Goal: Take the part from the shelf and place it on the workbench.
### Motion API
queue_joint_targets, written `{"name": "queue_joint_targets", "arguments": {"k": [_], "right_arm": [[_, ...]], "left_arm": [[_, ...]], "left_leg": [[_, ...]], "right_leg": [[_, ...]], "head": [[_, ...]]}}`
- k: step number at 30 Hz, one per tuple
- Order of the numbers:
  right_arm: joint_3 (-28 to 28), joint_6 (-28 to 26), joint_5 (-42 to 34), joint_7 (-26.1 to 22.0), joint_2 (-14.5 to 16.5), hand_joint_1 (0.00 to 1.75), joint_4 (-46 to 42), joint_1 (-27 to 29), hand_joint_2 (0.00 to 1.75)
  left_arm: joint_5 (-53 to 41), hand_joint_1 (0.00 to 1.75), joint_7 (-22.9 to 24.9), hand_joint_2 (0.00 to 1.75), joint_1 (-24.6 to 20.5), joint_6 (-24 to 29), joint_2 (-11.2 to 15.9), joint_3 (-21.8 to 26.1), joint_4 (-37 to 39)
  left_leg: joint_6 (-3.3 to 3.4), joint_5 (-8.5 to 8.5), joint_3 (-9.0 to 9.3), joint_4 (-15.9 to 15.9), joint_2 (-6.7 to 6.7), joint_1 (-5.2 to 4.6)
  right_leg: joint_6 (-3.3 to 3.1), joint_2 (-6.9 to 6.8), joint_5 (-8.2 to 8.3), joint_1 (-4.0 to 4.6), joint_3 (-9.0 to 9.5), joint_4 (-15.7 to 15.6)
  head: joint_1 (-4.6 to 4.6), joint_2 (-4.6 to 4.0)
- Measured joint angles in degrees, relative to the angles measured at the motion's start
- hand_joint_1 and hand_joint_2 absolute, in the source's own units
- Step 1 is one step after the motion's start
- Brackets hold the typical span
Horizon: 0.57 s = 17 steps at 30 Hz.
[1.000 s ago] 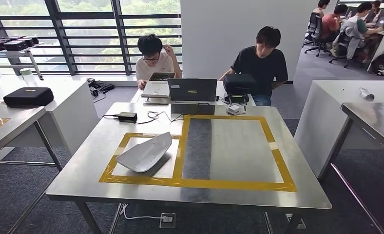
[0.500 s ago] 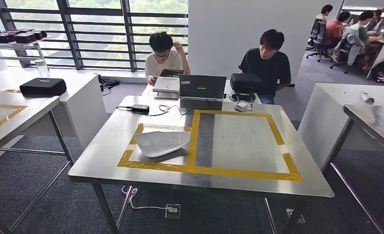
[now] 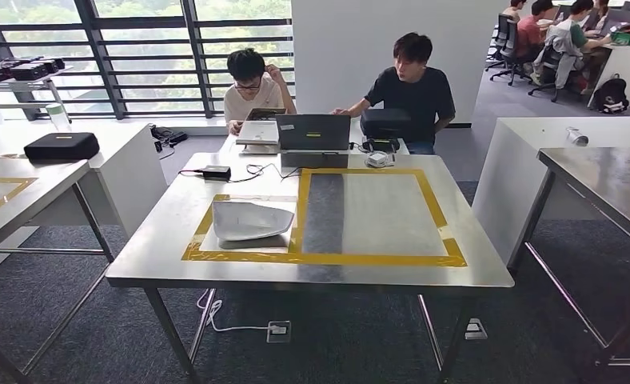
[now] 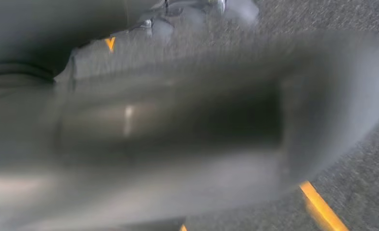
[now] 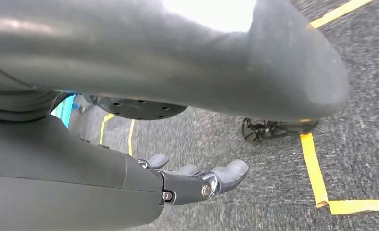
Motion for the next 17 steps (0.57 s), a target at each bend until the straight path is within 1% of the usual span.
{"name": "queue_joint_targets", "arguments": {"k": [1, 2, 3, 4, 5, 6, 7, 8, 10, 11, 12, 13, 15, 16, 17], "right_arm": [[0.21, 0.19, 0.23, -0.01, -0.05, 0.0, 0.0, -0.11, 0.0], [0.38, 0.34, 0.38, -0.01, -0.09, 0.0, 0.0, -0.22, 0.0], [0.49, 0.44, 0.5, -0.01, -0.11, 0.0, 0.0, -0.36, 0.0], [0.57, 0.52, 0.57, 0.0, -0.13, 0.0, 0.0, -0.54, 0.0], [0.62, 0.59, 0.62, 0.0, -0.15, 0.0, -0.02, -0.77, 0.0], [0.69, 0.61, 0.66, 0.0, -0.16, 0.0, -0.05, -1.04, 0.0], [0.79, 0.61, 0.67, -0.01, -0.17, 0.0, -0.08, -1.3, 0.0], [0.89, 0.61, 0.64, -0.01, -0.17, 0.0, -0.11, -1.52, 0.0], [1.07, 0.53, 0.49, -0.01, -0.18, 0.0, -0.13, -1.68, 0.0], [1.11, 0.43, 0.39, -0.01, -0.19, 0.0, -0.13, -1.59, 0.0], [1.13, 0.28, 0.27, -0.01, -0.2, 0.0, -0.13, -1.42, 0.0], [1.14, 0.1, 0.16, -0.02, -0.21, 0.0, -0.13, -1.21, 0.0], [1.13, -0.33, -0.01, -0.01, -0.26, 0.0, -0.13, -0.86, 0.0], [1.12, -0.56, -0.05, -0.01, -0.28, 0.0, -0.12, -0.7, 0.0], [1.12, -0.69, -0.06, 0.0, -0.3, 0.0, -0.12, -0.63, 0.0]], "left_arm": [[-1.14, 0.0, -2.32, 0.0, 0.02, -0.98, 0.33, -0.63, 1.18], [-2.55, 0.0, -4.88, 0.0, -0.04, -1.91, 0.81, -1.41, 2.09], [-4.12, 0.0, -7.14, 0.0, -0.22, -2.62, 1.38, -2.37, 2.78], [-5.77, 0.0, -8.74, 0.0, -0.63, -3.03, 1.94, -3.51, 3.29], [-7.3, 0.0, -9.69, 0.0, -1.3, -3.25, 2.34, -4.72, 3.71], [-8.64, 0.0, -9.97, 0.0, -2.1, -3.29, 2.67, -5.96, 4.08], [-9.76, 0.0, -9.77, 0.0, -2.84, -3.2, 2.85, -7.15, 4.45], [-10.63, 0.0, -9.34, 0.0, -3.43, -3.04, 2.92, -8.23, 4.81], [-11.91, 0.0, -7.87, 0.0, -3.92, -2.59, 2.94, -10.26, 5.6], [-12.34, 0.0, -7.01, 0.0, -3.97, -2.41, 2.91, -11.08, 5.97], [-12.68, 0.0, -6.13, 0.0, -3.87, -2.31, 2.86, -11.78, 6.28], [-12.97, 0.0, -5.32, 0.0, -3.68, -2.25, 2.8, -12.37, 6.55], [-13.5, 0.0, -3.72, 0.0, -2.99, -2.25, 2.69, -13.47, 7.03], [-13.67, 0.0, -2.96, 0.0, -2.57, -2.25, 2.66, -13.94, 7.3], [-13.76, 0.0, -2.52, 0.0, -2.35, -2.25, 2.64, -14.22, 7.45]], "left_leg": [[-0.25, -1.13, -0.27, 2.8, 0.0, 0.1], [-0.44, -0.99, 0.21, 4.1, 0.0, 0.17], [-0.6, 0.19, 1.67, 3.37, 0.0, 0.26], [-0.76, 1.68, 4.15, 0.63, 0.0, 0.38], [-0.89, 2.27, 7.02, -3.28, -0.03, 0.47], [-0.7, 2.42, 9.61, -6.9, -0.15, 0.41], [-0.4, 2.08, 11.2, -9.6, -0.27, 0.35], [0.1, 1.54, 11.73, -10.83, -0.41, 0.19], [1.37, 1.94, 11.13, -11.01, -0.37, 0.09], [1.98, 2.34, 10.8, -10.99, -0.25, 0.11], [2.52, 2.85, 10.34, -11.04, -0.11, 0.17], [2.95, 3.4, 9.83, -11.07, -0.03, 0.24], [3.27, 4.48, 8.55, -11.0, 0.01, 0.19], [3.3, 4.99, 7.88, -10.92, 0.03, 0.14], [3.31, 5.26, 7.49, -10.88, 0.04, 0.1]], "right_leg": [[0.03, -0.2, 0.48, 0.03, -0.74, 0.11], [0.12, -0.32, 0.94, 0.0, -1.49, 0.27], [0.3, -0.38, 1.36, -0.09, -2.17, 0.5], [0.55, -0.42, 1.76, -0.22, -2.86, 0.82], [0.87, -0.46, 2.12, -0.31, -3.51, 1.2], [1.24, -0.5, 2.47, -0.34, -4.05, 1.59], [1.6, -0.54, 2.81, -0.32, -4.42, 1.9], [1.93, -0.56, 3.17, -0.27, -4.64, 2.06], [2.61, -0.45, 3.88, -0.28, -4.79, 2.02], [3.0, -0.29, 3.58, -0.38, -5.06, 2.28], [3.38, -0.13, 2.32, -0.47, -5.57, 3.27], [3.68, 0.01, 0.13, -0.54, -6.39, 5.31], [3.99, 0.14, -5.22, -0.6, -8.31, 12.01], [4.01, 0.16, -6.81, -0.59, -8.89, 15.1], [4.02, 0.17, -7.58, -0.58, -9.19, 16.8]], "head": [[-0.05, 0.0], [-0.08, 0.0], [-0.13, 0.0], [-0.19, 0.0], [-0.29, 0.0], [-0.39, 0.01], [-0.41, 0.01], [-0.43, 0.01], [-0.3, 0.0], [-0.26, -0.01], [-0.14, 0.0], [-0.02, -0.01], [0.3, 0.01], [0.37, 0.01], [0.41, 0.01]]}}
